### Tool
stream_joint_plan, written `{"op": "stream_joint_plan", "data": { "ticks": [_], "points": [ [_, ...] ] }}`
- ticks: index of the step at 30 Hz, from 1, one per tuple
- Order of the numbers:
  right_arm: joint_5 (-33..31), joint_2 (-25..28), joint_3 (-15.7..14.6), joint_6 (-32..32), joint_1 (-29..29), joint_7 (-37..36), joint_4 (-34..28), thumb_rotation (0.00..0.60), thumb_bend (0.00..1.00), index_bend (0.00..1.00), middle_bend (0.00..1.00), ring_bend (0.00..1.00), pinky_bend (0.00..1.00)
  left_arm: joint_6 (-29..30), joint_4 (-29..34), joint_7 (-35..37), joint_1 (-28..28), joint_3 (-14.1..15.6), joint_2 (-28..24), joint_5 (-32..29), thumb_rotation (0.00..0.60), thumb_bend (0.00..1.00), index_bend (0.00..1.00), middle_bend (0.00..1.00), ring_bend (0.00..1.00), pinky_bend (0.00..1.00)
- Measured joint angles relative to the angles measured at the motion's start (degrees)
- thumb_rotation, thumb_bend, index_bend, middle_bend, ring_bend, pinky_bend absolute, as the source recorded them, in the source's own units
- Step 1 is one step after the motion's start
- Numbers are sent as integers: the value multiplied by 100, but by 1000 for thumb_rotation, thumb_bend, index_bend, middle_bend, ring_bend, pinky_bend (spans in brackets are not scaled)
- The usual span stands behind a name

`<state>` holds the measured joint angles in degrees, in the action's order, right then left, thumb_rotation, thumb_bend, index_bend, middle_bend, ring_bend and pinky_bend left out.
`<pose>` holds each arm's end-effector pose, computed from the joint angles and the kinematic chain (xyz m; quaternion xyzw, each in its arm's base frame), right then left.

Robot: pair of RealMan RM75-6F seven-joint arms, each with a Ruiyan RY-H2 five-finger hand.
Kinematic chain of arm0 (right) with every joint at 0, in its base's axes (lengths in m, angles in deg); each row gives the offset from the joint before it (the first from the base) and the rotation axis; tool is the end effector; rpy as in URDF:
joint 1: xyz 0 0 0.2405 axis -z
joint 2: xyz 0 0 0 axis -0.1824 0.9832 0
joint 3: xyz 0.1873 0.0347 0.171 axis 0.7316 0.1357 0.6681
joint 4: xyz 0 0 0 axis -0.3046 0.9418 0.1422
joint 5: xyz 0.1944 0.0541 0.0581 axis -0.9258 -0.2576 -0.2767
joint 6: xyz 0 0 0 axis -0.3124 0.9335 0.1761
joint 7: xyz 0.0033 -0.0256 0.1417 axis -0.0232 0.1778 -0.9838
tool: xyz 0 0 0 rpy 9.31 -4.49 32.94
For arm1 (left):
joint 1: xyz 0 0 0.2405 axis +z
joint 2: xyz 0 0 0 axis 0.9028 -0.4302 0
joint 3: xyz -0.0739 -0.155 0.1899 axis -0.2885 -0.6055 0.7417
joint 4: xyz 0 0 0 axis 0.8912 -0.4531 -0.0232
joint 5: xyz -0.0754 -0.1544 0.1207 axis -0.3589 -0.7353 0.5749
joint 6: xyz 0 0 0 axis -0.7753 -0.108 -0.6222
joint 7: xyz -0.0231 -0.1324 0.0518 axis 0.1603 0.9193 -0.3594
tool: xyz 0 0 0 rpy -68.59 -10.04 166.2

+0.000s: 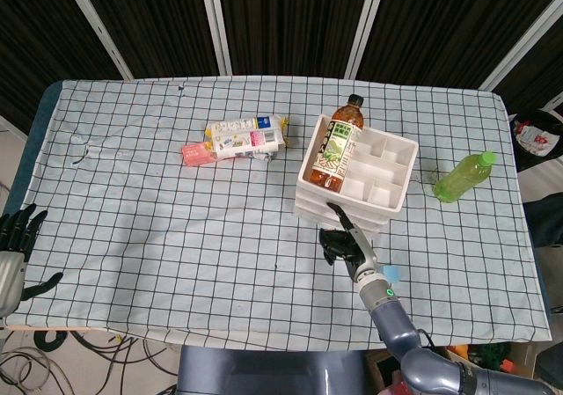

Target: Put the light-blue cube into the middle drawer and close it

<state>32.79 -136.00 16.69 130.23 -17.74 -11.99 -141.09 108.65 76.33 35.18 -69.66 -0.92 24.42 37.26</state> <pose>-0.1120 -0.2834 0.0034 0.1553 -0.8573 0.4823 0.0913 -0.3082 0.1830 0.1568 -0.6031 -0.3427 -0.4018 0.5979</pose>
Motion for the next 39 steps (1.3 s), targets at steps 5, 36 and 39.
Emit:
{"op": "stream_joint_plan", "data": {
  "ticks": [5,36,39],
  "points": [
    [-45,26,26,-46,-6,-21,3,600,522,92,819,882,832,-4,8,-1,3,7,-3,1,600,35,0,0,0,0],
    [-260,98,142,-240,-51,-156,40,600,523,120,818,882,832,14,20,-29,27,21,-7,10,600,36,0,0,0,0],
    [-236,119,142,-262,-40,-171,10,600,523,139,819,882,832,3,24,-33,26,25,-7,7,600,35,0,0,0,0]
  ]
}}
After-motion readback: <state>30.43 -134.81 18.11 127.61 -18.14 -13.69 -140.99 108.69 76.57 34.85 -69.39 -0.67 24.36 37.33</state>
